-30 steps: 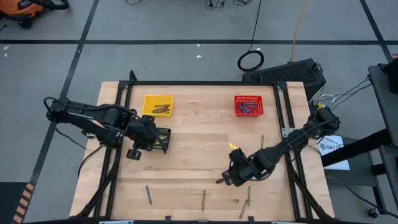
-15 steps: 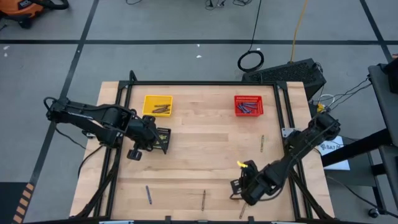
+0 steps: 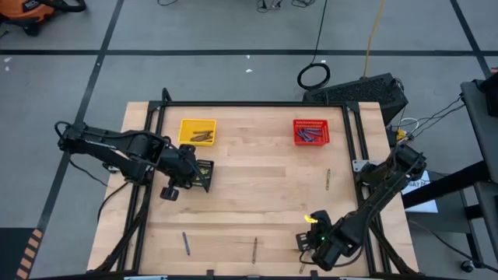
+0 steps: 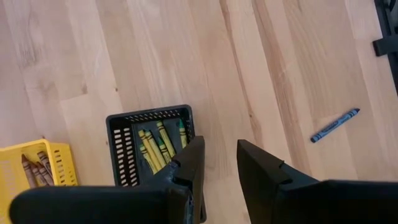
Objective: Sort crayons
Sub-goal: Put the green crayon into the black bin
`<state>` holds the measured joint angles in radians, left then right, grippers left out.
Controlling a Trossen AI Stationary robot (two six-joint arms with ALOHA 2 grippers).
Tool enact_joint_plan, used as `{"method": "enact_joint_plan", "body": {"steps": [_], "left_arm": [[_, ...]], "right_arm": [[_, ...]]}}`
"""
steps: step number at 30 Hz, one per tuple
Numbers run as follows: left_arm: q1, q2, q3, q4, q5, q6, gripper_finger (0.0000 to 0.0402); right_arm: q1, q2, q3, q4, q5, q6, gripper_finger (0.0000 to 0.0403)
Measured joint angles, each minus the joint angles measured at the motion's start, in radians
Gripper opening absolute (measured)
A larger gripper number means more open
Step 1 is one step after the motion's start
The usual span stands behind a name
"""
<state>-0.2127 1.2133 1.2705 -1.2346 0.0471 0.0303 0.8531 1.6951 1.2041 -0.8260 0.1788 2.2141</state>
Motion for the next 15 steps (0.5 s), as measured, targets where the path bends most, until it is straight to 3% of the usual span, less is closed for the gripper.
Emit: {"method": "enact_joint_plan", "body": {"steps": [15], "left_arm": [[0.000, 0.000, -0.001, 0.001, 0.000, 0.000, 0.0093]], "right_arm": [[0.026, 0.105, 0.000, 0.014, -0.051, 0.060, 0.0075]]}}
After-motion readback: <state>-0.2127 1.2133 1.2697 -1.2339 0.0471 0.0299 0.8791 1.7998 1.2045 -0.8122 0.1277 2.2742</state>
